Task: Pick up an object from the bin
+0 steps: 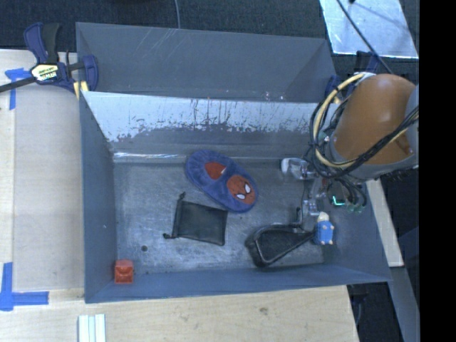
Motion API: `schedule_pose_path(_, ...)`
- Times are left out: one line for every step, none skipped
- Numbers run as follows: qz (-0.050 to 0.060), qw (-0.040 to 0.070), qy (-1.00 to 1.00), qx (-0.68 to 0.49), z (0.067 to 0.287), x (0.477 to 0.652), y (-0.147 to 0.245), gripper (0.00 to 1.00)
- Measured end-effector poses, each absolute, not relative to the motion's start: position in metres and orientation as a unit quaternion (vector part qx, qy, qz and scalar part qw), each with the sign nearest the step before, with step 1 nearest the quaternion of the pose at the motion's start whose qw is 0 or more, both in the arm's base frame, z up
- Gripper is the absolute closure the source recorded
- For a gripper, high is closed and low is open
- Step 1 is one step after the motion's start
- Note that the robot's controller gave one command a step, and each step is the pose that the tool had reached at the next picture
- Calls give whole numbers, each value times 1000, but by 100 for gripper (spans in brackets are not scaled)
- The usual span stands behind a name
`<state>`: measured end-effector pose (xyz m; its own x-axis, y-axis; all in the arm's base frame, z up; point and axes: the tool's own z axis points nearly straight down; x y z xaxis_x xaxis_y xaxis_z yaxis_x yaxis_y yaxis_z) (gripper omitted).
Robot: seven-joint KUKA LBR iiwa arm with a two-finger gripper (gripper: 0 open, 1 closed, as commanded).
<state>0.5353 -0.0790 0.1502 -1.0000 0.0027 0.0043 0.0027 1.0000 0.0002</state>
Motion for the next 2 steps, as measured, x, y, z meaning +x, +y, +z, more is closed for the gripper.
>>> schedule_pose_path(1,-4,-999,35,74,488,-89,0)
schedule_pose_path(0,9,-999,38,74,483,-88,100)
